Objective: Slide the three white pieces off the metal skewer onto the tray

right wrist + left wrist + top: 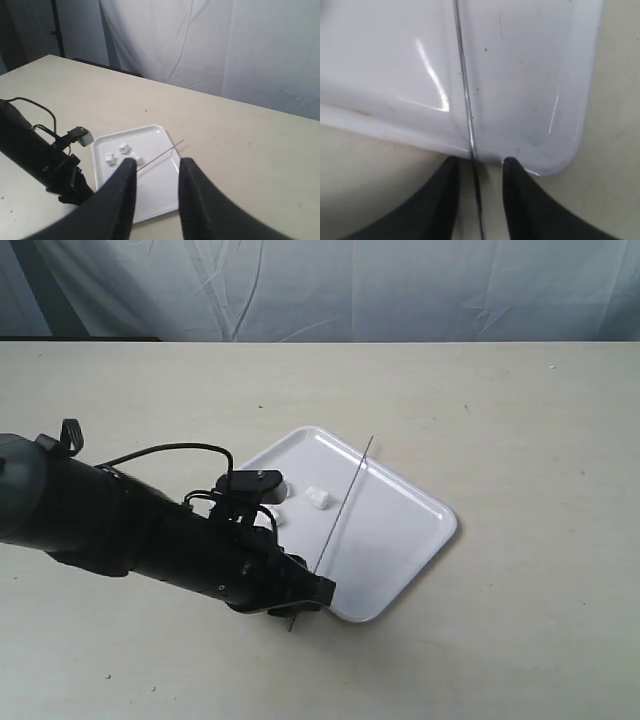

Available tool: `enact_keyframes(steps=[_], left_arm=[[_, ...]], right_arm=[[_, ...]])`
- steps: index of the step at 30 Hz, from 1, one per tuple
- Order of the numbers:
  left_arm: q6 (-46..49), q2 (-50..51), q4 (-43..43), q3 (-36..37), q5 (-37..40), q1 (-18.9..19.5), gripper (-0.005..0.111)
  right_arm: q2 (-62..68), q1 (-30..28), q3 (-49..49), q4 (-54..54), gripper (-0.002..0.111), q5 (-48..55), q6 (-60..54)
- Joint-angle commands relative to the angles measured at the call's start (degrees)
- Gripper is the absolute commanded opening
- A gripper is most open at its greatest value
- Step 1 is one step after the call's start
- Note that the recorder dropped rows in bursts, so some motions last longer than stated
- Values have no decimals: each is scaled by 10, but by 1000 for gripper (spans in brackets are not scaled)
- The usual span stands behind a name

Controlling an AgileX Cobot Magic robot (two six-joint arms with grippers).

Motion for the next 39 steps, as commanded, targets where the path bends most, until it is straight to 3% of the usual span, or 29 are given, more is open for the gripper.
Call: enact_keyframes(steps=[1, 6, 7, 10, 16, 24, 29, 36, 39], left_arm=[[-2, -13, 7, -4, 10, 0, 34], [-2, -91, 66, -2, -35, 0, 2], [-2, -111, 74, 2, -56, 0, 0], [-2, -200, 92, 34, -141, 0, 0], [-1, -338, 121, 90, -225, 0, 0], [-2, -534, 117, 162, -267, -1, 0], [-2, -626, 99, 205, -274, -1, 0], [-2, -687, 83, 245, -266, -1, 0], [8, -693, 97, 254, -314, -1, 0]], right_arm=[[-24, 0, 31, -32, 28, -3, 25], [-26, 0, 139, -47, 28, -95, 44], [-26, 0, 158, -58, 28, -122, 44], [-26, 0, 183, -136, 25, -159, 89], [-26, 0, 183, -238, -1, -136, 226], [-42, 0, 183, -375, -1, -114, 368], [-115, 0, 189, -385, -1, -115, 401], [-134, 0, 226, -353, -1, -177, 415], [-134, 0, 262, -370, -1, -217, 423]])
